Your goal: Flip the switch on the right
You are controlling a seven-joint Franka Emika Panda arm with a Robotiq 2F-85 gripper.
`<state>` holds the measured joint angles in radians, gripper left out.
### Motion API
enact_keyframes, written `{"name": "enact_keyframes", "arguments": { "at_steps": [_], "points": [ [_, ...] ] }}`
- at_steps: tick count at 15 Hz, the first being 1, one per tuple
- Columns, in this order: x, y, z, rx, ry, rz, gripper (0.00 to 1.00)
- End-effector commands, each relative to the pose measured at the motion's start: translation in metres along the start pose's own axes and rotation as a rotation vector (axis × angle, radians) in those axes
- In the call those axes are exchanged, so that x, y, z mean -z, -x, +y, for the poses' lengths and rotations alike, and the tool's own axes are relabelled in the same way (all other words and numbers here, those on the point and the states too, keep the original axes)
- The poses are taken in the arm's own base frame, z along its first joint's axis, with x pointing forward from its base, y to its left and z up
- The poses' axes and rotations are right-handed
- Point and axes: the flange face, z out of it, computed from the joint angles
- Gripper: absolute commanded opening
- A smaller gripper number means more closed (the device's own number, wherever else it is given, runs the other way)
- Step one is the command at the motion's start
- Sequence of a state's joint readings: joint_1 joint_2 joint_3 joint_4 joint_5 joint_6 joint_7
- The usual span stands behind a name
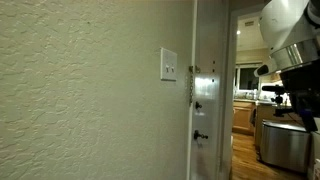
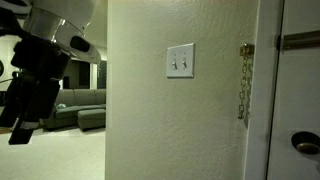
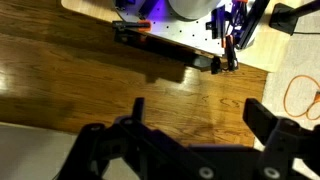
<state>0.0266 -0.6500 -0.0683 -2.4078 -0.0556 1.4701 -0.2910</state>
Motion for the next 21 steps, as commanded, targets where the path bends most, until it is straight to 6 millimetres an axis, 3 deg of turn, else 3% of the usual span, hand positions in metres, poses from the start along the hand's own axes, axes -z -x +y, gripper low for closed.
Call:
{"name": "enact_keyframes", "arguments": {
  "at_steps": [1,9,13,21],
  "points": [
    [0.001,0.0,0.0,0.0,0.0,0.0,1.0],
    [0.002,-0.001,0.001,-0.002,0.003,0.002,1.0],
    [0.01,-0.011,0.006,-0.014,0.025,0.03,1.0],
    [0.057,-0.069,0.03,-0.039,0.102,0.218,1.0]
  ]
}}
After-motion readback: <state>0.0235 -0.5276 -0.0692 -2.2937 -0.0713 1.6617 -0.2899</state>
